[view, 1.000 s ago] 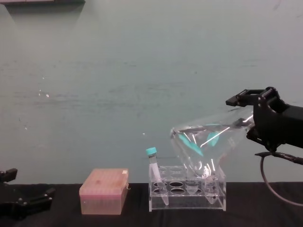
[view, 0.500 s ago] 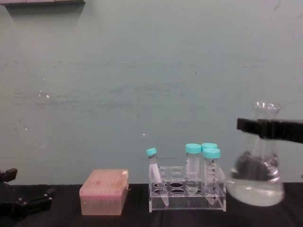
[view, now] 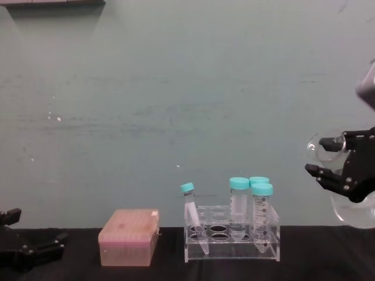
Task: Pick up the beaker with the right gripper, shake it three times, and then put it down.
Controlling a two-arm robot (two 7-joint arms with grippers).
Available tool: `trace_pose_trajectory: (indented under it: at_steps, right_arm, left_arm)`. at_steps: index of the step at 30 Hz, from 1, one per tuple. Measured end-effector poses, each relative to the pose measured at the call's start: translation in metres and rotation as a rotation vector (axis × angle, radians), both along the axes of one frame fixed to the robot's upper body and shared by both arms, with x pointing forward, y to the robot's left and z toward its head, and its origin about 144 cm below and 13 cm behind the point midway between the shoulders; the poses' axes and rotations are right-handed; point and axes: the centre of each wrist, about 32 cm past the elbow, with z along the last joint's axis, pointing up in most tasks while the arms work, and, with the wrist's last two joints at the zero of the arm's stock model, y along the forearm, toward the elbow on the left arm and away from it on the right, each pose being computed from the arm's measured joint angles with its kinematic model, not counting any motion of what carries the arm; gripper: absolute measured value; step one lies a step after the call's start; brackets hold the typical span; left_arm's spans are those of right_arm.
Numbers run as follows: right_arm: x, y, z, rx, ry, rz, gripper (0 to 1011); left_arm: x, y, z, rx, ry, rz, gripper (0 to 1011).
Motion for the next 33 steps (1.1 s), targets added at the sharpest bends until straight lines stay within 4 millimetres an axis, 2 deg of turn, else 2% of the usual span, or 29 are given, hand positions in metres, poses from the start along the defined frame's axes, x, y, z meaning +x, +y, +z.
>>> trace_pose_trajectory:
  at_steps: [6, 12, 21, 25, 33]
  right_arm:
    - [0.001, -0.001, -0.001, -0.058, -0.037, 0.009, 449]
    - [0.002, -0.001, 0.001, -0.020, -0.027, 0.010, 449]
    - [-0.002, 0.011, 0.003, 0.547, 0.245, -0.016, 449]
    - [-0.005, 0.016, 0.000, 0.653, 0.320, -0.033, 449]
    - [-0.008, 0.018, -0.002, 0.663, 0.377, -0.068, 449]
  left_arm:
    - [0.000, 0.000, 0.000, 0.000, 0.000, 0.000, 1000]
    - [0.000, 0.000, 0.000, 0.000, 0.000, 0.000, 1000]
    - [0.000, 0.000, 0.000, 0.000, 0.000, 0.000, 1000]
    - [0.000, 0.000, 0.000, 0.000, 0.000, 0.000, 1000]
    - [0.000, 0.000, 0.000, 0.000, 0.000, 0.000, 1000]
